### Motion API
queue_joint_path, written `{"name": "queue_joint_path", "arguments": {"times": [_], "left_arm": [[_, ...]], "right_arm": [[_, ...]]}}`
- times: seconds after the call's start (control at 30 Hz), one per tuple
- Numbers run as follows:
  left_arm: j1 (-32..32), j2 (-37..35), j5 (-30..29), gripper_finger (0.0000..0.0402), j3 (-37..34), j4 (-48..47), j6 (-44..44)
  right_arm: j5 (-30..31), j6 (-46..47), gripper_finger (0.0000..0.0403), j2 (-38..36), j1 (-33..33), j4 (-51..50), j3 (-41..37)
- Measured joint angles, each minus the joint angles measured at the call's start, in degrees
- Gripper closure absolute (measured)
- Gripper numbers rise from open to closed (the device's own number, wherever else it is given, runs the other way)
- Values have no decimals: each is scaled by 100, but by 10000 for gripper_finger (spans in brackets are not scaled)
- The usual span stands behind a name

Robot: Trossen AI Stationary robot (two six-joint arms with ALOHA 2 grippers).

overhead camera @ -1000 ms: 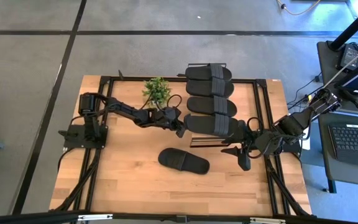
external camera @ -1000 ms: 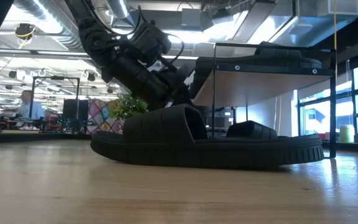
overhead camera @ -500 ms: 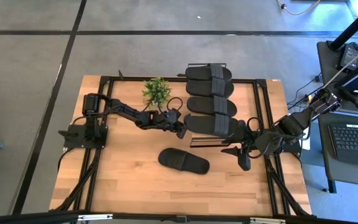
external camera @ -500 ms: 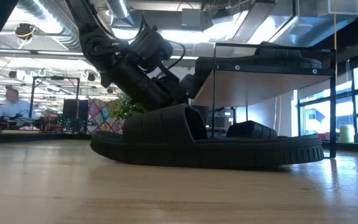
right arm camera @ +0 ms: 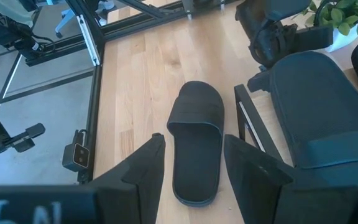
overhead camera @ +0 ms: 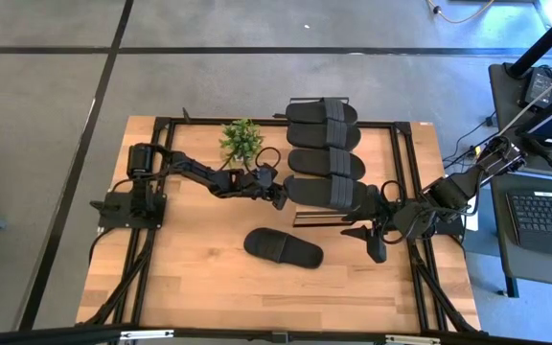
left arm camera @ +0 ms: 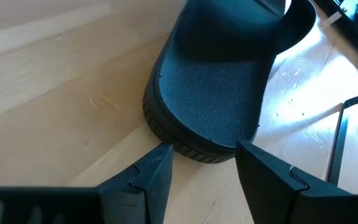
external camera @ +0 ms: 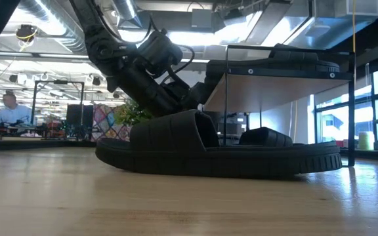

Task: Pick and place slides into the shelf
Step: Put the black slide under the shelf

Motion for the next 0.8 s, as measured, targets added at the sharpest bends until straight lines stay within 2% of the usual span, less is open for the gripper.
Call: {"name": "queue_joint_path", "arguments": {"times": [0.37,0.8], "left_arm": [[76,0,-238,235,-2,7,0],[158,0,-252,235,-2,15,0]], "right_arm": [[0,-9,236,0,0,-2,0],[-2,-13,236,0,0,-7,0]]}}
